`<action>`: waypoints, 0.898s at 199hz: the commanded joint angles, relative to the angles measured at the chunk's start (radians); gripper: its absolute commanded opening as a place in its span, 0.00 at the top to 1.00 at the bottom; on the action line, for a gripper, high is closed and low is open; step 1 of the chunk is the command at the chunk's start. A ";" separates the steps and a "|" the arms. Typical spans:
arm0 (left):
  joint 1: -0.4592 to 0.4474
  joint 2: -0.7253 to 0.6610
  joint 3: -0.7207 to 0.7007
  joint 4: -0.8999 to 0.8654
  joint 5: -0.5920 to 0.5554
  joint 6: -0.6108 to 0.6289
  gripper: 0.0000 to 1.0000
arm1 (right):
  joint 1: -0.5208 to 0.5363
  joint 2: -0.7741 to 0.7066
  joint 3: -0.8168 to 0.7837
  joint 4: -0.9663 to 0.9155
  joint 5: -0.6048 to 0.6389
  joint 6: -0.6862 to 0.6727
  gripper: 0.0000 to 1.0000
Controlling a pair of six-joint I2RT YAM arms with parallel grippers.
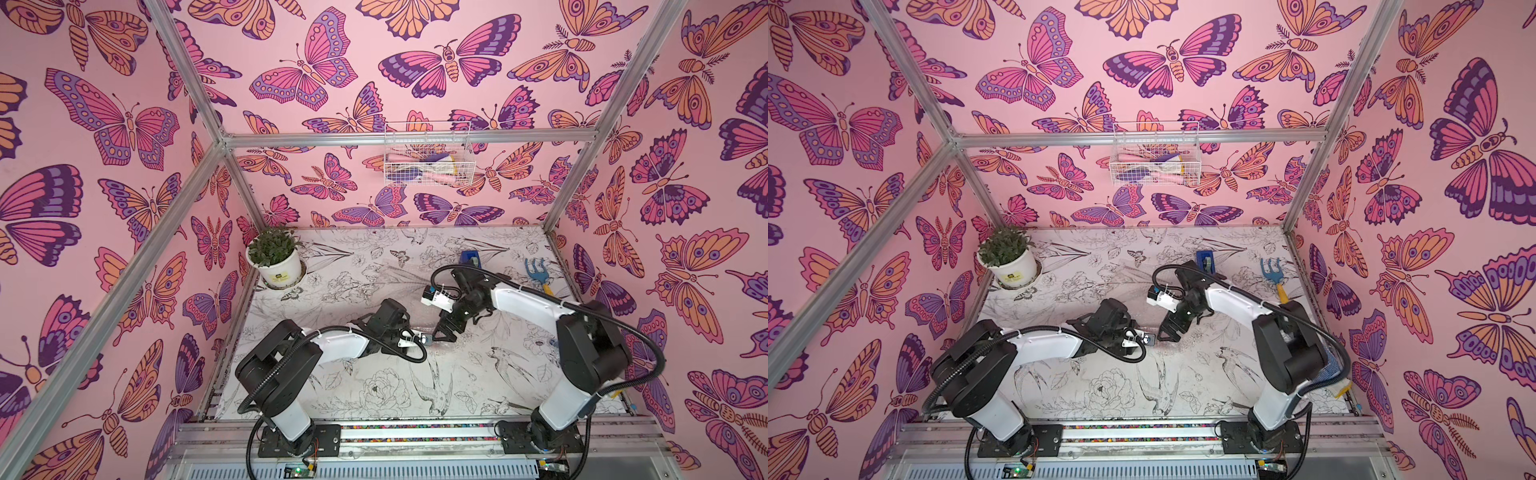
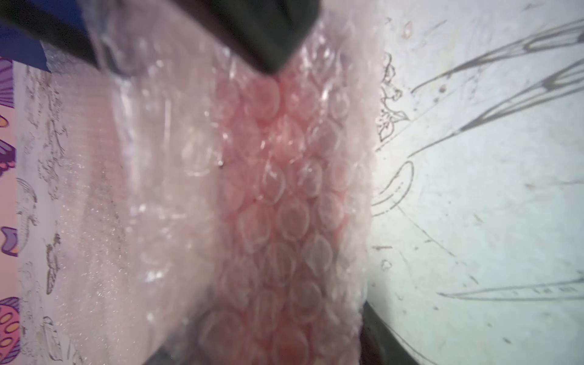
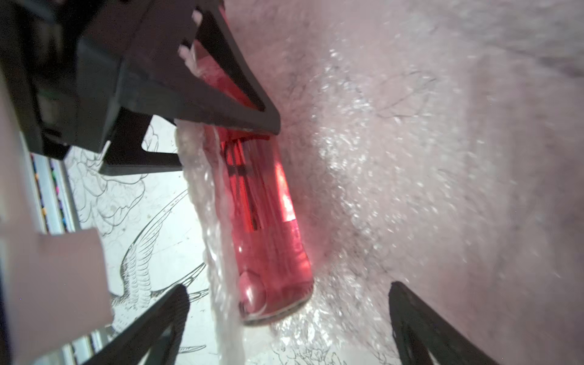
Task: Wrap wine bottles in bubble wrap
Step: Wrap the wine bottle in bubble wrap.
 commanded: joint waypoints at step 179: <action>0.112 0.469 0.623 -1.052 0.336 -0.099 0.63 | 0.387 -0.316 -0.524 0.785 0.437 -0.470 0.01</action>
